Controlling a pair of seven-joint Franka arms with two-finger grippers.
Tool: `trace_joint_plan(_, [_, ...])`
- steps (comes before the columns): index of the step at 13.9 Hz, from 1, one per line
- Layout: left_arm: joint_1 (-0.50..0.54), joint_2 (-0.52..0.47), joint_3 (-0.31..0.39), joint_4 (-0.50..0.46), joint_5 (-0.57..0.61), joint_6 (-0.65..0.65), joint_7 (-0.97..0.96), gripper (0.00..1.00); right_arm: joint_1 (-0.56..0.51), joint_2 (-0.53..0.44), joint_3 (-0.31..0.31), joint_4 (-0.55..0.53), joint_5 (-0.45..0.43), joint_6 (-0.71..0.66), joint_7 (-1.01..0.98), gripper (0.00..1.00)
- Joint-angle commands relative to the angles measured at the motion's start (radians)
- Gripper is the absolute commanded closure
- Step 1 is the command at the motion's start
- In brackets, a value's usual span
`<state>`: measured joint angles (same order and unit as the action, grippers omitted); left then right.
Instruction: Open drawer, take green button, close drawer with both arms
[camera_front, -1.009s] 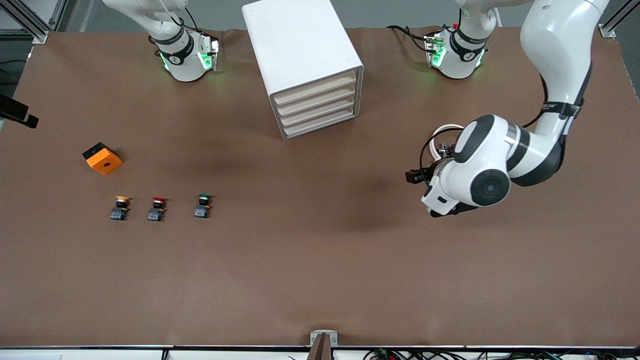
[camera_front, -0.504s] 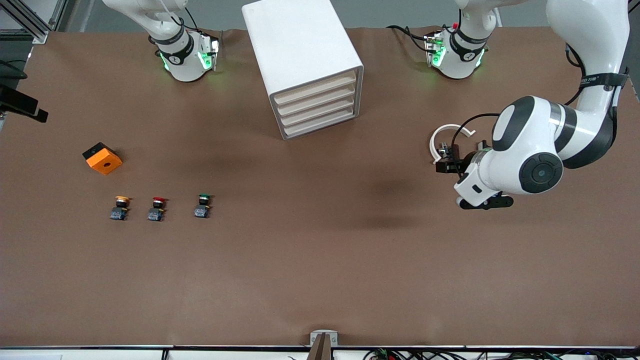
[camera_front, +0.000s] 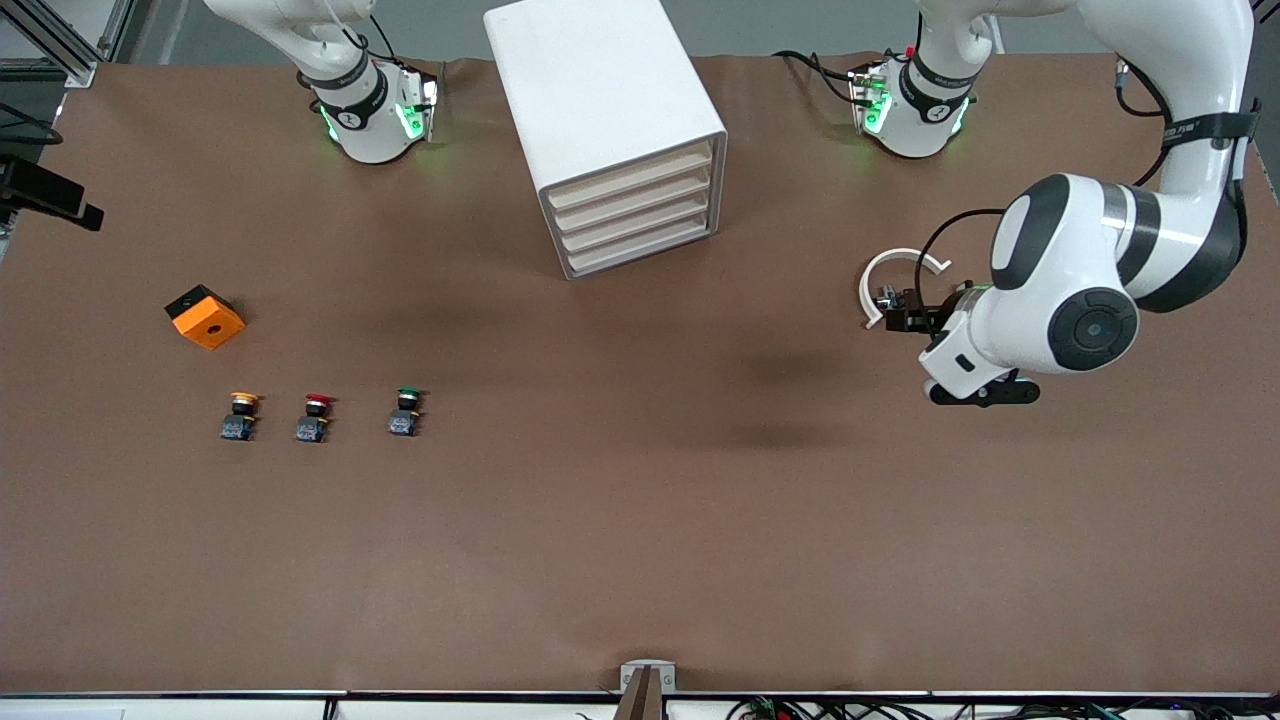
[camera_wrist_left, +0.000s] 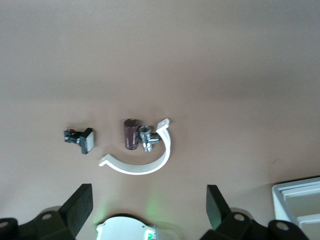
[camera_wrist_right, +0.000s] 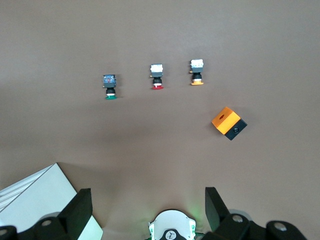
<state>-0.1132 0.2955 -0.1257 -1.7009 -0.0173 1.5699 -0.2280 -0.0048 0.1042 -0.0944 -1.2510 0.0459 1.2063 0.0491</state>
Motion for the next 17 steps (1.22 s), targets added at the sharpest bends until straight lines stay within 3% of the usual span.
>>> trace_joint_plan(1, [-0.026, -0.128, 0.069, -0.104, -0.023, 0.002, 0.090, 0.00, 0.025, -0.101, -0.033, -0.141, 0.006, 0.073, -0.009, 0.00])
trace_joint_plan(8, [0.021, -0.404, 0.126, -0.304, -0.021, 0.095, 0.164, 0.00, -0.040, -0.175, 0.005, -0.249, 0.006, 0.117, -0.043, 0.00])
trace_joint_plan(13, [0.093, -0.538, 0.127, -0.296, -0.021, 0.056, 0.243, 0.00, -0.032, -0.245, 0.007, -0.349, -0.006, 0.190, -0.064, 0.00])
trace_joint_plan(17, [0.121, -0.539, 0.121, -0.229, -0.020, 0.055, 0.226, 0.00, -0.029, -0.248, 0.044, -0.349, -0.064, 0.203, -0.115, 0.00])
